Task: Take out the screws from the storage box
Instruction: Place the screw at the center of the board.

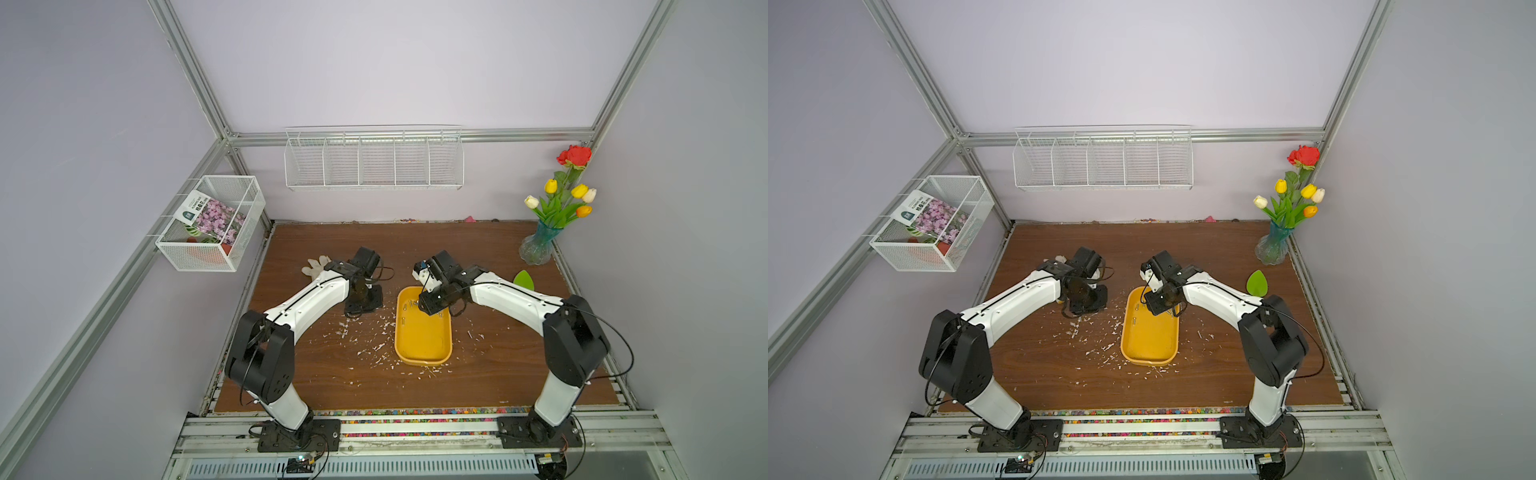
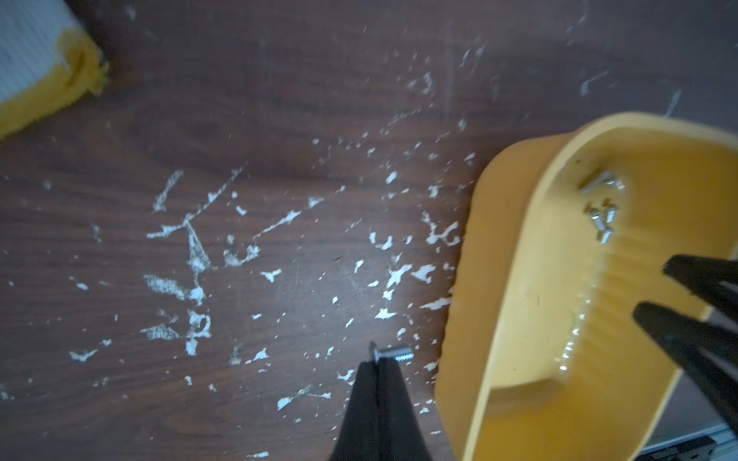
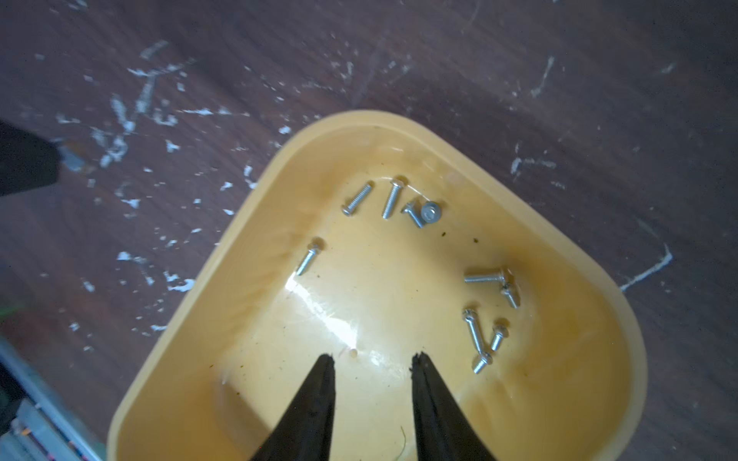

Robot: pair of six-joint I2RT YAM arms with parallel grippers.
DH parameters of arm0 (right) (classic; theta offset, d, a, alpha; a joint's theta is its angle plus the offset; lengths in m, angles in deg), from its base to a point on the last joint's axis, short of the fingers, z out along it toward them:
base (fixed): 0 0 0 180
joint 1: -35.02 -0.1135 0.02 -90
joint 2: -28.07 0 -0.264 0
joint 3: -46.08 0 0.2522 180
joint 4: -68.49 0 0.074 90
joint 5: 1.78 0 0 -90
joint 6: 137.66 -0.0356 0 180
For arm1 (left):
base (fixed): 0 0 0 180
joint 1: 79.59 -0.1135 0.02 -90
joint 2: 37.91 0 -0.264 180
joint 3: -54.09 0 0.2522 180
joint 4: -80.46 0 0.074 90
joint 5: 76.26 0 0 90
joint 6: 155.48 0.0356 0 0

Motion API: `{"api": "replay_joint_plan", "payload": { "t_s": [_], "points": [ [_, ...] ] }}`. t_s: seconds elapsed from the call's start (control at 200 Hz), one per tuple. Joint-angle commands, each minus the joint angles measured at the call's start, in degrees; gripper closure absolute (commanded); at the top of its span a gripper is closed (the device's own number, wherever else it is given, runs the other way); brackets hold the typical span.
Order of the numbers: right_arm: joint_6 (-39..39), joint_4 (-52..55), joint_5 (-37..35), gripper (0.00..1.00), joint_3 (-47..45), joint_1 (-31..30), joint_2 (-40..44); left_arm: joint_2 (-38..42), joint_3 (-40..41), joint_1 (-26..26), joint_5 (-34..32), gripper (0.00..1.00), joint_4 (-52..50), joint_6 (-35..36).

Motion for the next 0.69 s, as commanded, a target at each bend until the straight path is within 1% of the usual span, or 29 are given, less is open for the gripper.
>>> {"api": "replay_joint_plan", "payload": {
  "t_s": [0.0, 0.13, 0.17, 0.2, 0.255, 0.49, 0.69],
  "points": [
    [2.4, 8.6, -9.6, 0.63, 2.7, -1.8, -2.4, -1.0, 2.9, 0.1, -0.5, 1.0, 3.6, -0.8],
    [3.3, 10.7, -13.7, 0.61, 3.7, -2.3, -4.8, -1.7, 7.6, -0.2, 0.2, 1.0, 8.9, -1.6],
    [3.7, 11.1, -14.4, 0.59, 4.0, -2.3, -5.7, -2.6, 8.2, -0.4, 0.6, 1.0, 9.6, -1.5],
    [3.9, 11.2, -14.8, 0.55, 4.3, -2.3, -6.3, -3.5, 8.6, -0.5, 1.0, 1.0, 10.0, -1.4],
    [4.1, 11.3, -15.4, 0.53, 4.6, -2.3, -6.8, -4.6, 9.2, -0.5, 1.3, 1.0, 10.8, -1.1],
    [5.3, 11.2, -15.8, 0.54, 6.9, -2.2, -10.1, -6.7, 10.1, -0.5, 1.5, 1.0, 12.4, 0.0],
    [5.1, 12.2, -15.1, 0.53, 8.1, -2.2, -12.2, -6.3, 10.8, -0.7, 1.5, 0.93, 12.7, 0.0]
  ]
}}
